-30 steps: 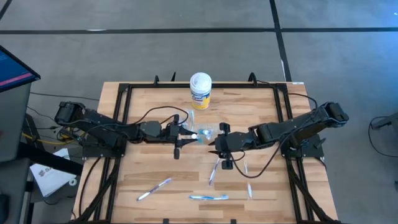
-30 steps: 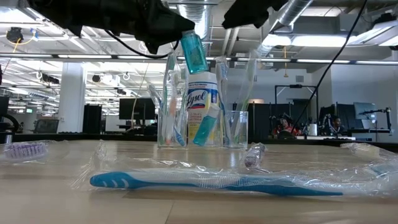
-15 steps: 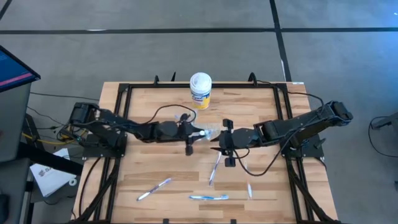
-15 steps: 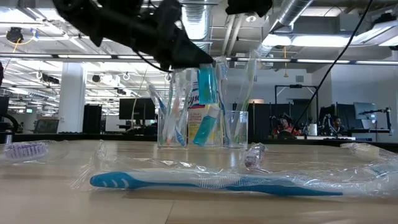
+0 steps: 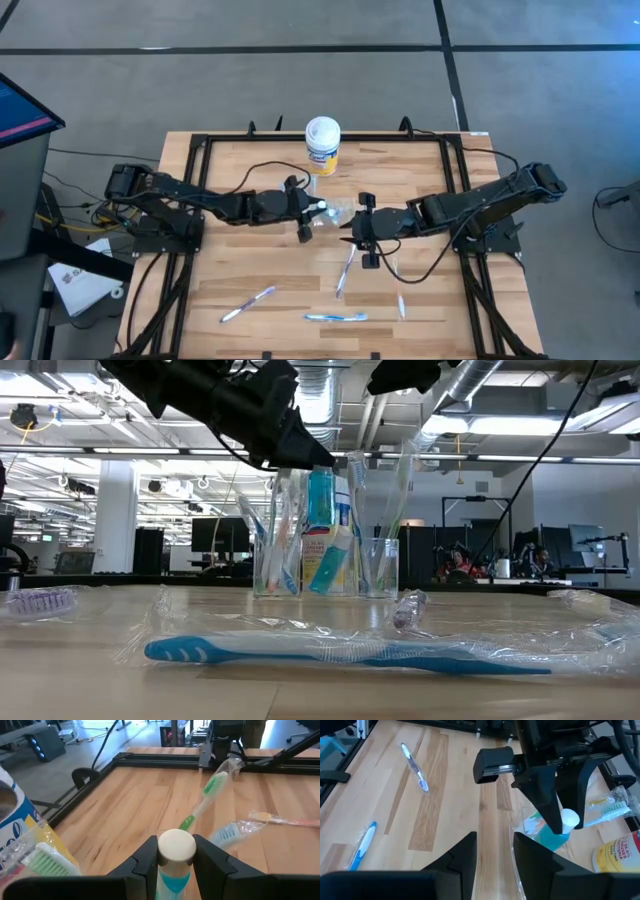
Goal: Pick & Place toothbrushing station
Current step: Put the blue mouthwash into the transparent organizer
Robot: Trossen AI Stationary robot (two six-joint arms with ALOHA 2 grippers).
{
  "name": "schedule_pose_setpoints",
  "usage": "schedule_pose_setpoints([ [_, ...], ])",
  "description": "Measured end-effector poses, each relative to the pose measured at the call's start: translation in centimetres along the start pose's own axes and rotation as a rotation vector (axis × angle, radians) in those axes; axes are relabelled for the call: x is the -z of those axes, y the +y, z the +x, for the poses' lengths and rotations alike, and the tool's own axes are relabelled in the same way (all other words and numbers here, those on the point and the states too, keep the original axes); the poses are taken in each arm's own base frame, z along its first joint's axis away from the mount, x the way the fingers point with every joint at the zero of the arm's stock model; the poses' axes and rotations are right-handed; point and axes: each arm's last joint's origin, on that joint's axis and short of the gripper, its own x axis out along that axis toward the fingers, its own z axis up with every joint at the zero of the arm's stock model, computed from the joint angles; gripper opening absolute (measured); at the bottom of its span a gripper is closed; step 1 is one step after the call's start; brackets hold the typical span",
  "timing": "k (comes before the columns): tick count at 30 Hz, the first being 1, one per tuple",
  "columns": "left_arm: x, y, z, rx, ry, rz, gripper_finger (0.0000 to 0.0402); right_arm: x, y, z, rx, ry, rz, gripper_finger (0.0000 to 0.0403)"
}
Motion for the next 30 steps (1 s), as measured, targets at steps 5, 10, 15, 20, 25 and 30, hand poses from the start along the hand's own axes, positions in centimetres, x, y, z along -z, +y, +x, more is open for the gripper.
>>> schedule_pose_setpoints([
  [5, 0.5, 0.3, 0.3, -0.012, 0.02, -0.022, 0.0087, 0.0, 0.0, 0.0, 0.0, -0.002, 0.001, 0.0118],
  [10, 1.2, 1.0, 0.6, -0.042, 0.045, -0.056, 0.0087, -0.1, 0.0, 0.0, 0.0, -0.006, 0.002, 0.0118],
  [15, 1.2, 1.4, 0.7, -0.054, 0.041, -0.102, 0.0094, -0.1, 0.0, 0.0, 0.0, -0.005, 0.002, 0.0118],
  [20, 1.2, 1.4, 0.8, -0.054, 0.04, -0.113, 0.0097, -0.1, 0.0, 0.0, 0.0, -0.005, 0.002, 0.0118],
  [25, 1.2, 1.4, 0.8, -0.054, 0.04, -0.128, 0.0099, -0.1, 0.0, 0.0, 0.0, -0.005, 0.002, 0.0118],
  [30, 1.2, 1.4, 0.8, -0.054, 0.04, -0.128, 0.01, -0.1, 0.0, 0.0, 0.0, -0.005, 0.002, 0.0118],
])
